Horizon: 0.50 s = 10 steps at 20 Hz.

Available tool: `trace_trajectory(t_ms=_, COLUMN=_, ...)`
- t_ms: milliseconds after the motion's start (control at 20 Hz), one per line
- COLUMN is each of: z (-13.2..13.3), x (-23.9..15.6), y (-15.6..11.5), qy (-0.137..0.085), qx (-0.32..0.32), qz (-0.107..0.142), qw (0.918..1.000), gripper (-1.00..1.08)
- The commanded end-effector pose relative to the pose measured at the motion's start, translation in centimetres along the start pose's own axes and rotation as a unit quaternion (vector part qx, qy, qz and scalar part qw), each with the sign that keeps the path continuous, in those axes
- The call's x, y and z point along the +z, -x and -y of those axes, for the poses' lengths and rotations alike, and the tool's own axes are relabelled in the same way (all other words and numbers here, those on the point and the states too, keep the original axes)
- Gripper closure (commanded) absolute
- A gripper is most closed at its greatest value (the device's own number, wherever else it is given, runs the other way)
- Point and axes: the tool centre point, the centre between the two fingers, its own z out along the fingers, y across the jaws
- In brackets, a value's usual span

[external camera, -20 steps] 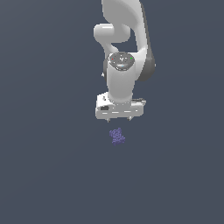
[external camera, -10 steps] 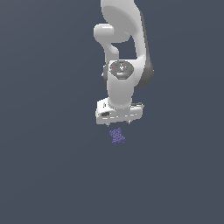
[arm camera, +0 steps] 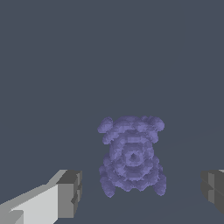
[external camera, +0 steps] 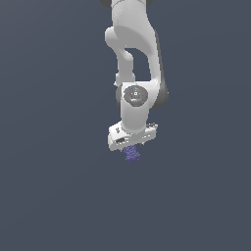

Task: Pick up the object and move it to a goal position.

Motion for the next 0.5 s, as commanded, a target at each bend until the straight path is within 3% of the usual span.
trace_trajectory(t_ms=0, z=-0.07, x=0.65, y=-0.18, qy=0.001, qx=-0.012, qz=-0.001, qw=0.9999, gripper=-0.92)
trace_trajectory(t_ms=450, z=-0.09, x=1.57, y=-0.18, qy=0.001, qx=-0.016, qz=-0.001, qw=0.9999, gripper=-0.92)
